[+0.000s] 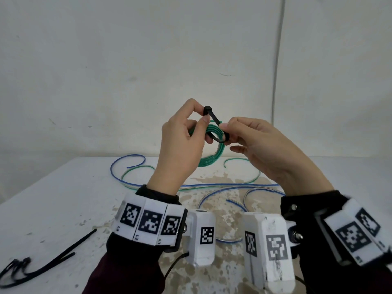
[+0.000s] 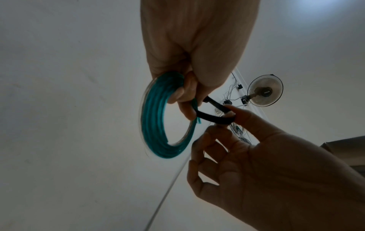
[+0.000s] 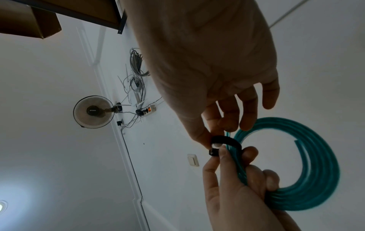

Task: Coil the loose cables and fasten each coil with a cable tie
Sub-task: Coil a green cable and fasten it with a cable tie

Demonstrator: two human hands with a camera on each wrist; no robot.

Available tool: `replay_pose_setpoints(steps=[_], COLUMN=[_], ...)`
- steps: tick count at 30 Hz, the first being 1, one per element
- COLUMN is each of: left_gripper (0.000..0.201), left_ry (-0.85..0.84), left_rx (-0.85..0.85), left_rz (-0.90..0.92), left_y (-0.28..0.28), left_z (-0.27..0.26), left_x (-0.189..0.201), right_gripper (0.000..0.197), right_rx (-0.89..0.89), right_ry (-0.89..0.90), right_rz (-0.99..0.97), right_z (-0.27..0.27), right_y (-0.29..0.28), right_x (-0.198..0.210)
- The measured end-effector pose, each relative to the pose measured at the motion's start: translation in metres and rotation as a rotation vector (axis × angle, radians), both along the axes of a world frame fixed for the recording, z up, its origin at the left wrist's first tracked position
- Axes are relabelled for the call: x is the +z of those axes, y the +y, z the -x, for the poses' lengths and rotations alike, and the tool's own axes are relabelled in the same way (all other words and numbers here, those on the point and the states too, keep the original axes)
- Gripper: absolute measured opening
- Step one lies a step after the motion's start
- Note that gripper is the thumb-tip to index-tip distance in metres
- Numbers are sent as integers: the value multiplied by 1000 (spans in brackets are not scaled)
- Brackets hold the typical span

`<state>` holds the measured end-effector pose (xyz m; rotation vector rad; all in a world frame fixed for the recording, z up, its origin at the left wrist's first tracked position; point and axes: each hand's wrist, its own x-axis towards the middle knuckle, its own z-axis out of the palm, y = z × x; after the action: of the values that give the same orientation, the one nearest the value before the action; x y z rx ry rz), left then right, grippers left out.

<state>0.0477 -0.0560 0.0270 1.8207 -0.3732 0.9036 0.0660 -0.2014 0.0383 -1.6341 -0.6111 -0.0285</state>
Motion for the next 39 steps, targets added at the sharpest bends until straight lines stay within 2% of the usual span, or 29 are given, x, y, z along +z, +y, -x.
replay_pose_setpoints(steps=[5, 10, 14, 18, 22, 25, 29, 34, 39], left_gripper=[10, 17, 15, 7, 7, 8, 8, 11, 15], left_ry=[-59, -12, -34, -31, 29, 123, 253, 283, 312], left_rx=[65, 9, 30, -33, -81, -118, -235, -309, -367], left_rz=[-32, 62, -2, -109, -189, -224, -260, -249, -262], left_y=[0, 0, 0, 0, 0, 4, 8, 5, 10], left_z=[0, -4, -5, -2, 2, 3, 8, 11, 17], left_x=[-1, -6, -8, -7, -5, -2, 2, 5, 10], right_gripper=[29, 32, 30, 30, 30, 22, 16, 19, 22], right_rx=[-24, 1, -47, -47, -87, -147, -151, -117, -198], right_ry=[-16, 22, 1, 8, -26, -84, -78, -55, -116], right_rz=[14, -69, -40, -48, -20, 60, 69, -73, -123], right_z=[1, 3, 2, 1, 1, 1, 0, -1, -3], right_y=[6, 7, 7, 5, 1, -3, -8, -16, -17], right_x=[-3, -1, -2, -2, -2, 0, 1, 4, 4])
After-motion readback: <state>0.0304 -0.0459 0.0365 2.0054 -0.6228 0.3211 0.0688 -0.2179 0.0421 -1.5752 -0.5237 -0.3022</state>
